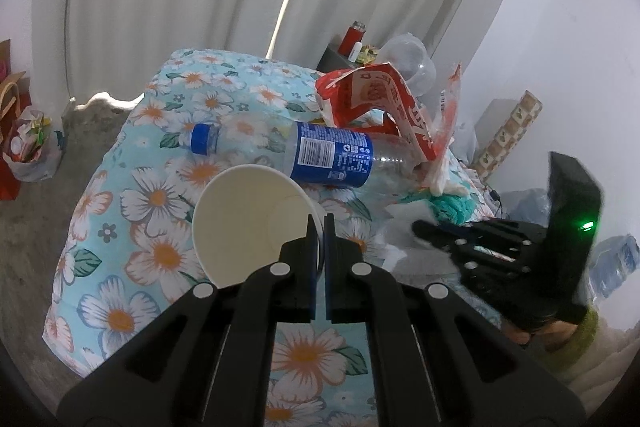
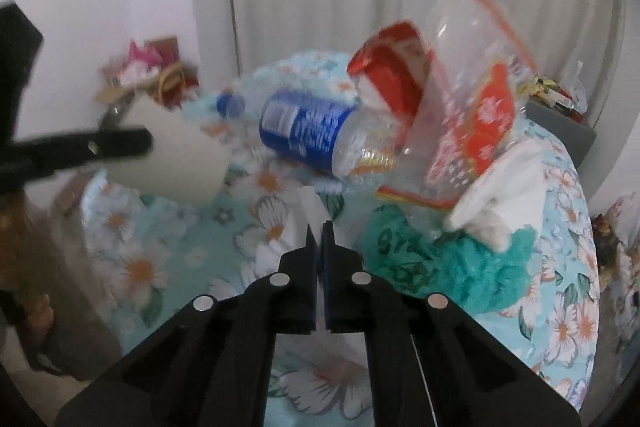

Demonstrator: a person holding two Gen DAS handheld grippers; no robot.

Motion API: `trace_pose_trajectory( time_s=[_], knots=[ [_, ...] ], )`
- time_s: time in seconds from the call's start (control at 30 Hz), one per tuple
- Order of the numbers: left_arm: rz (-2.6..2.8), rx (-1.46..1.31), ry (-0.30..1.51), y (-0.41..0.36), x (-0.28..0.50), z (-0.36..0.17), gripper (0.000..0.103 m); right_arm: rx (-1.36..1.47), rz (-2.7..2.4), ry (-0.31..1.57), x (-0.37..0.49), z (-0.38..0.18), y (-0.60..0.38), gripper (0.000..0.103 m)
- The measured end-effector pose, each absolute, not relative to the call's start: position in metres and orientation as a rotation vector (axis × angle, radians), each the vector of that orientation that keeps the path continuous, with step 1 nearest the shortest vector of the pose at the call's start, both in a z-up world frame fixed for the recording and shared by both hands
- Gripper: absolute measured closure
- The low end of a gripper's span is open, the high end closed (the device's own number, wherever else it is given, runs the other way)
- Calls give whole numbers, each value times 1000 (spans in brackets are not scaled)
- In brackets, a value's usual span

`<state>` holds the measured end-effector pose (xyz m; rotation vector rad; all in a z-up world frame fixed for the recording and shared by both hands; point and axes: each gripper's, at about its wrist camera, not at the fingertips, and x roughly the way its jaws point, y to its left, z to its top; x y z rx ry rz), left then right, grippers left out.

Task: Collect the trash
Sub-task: 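Lift the paper cup with the left tool while the right tool grasps the white tissue, then carry cup and tissue to the blue wastebasket and open both tools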

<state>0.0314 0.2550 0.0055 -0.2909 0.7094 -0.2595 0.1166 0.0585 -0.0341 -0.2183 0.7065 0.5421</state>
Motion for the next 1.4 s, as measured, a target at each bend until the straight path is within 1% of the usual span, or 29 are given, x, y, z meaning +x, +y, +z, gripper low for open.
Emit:
trace_pose_trajectory(
  time_s=[0.23,0.47,0.67,0.77,0.9,1.1,1.23,1.33,1.4],
  knots=[
    [-283,-273,663,245,23,25,102,-42,526,595,88,19,4,102],
    [-396,-222,574,210,16,65,102,180,440,432,61,78,-79,102],
    [-593,-153,535,142,33,95,102,259,272,333,34,95,-153,102],
    [-692,-119,569,98,52,104,102,279,175,308,20,97,-189,102],
    [-861,-168,680,34,90,104,102,319,39,286,4,93,-239,102],
    [-1024,-118,824,-93,143,90,102,414,-166,309,-1,68,-316,102],
    [-1079,-17,908,-189,172,70,102,486,-310,371,15,32,-372,102],
    [-1107,37,998,-266,196,38,102,560,-372,414,31,0,-415,102],
    [-1114,68,1053,-304,210,15,102,599,-401,436,42,-23,-440,102]
  ],
)
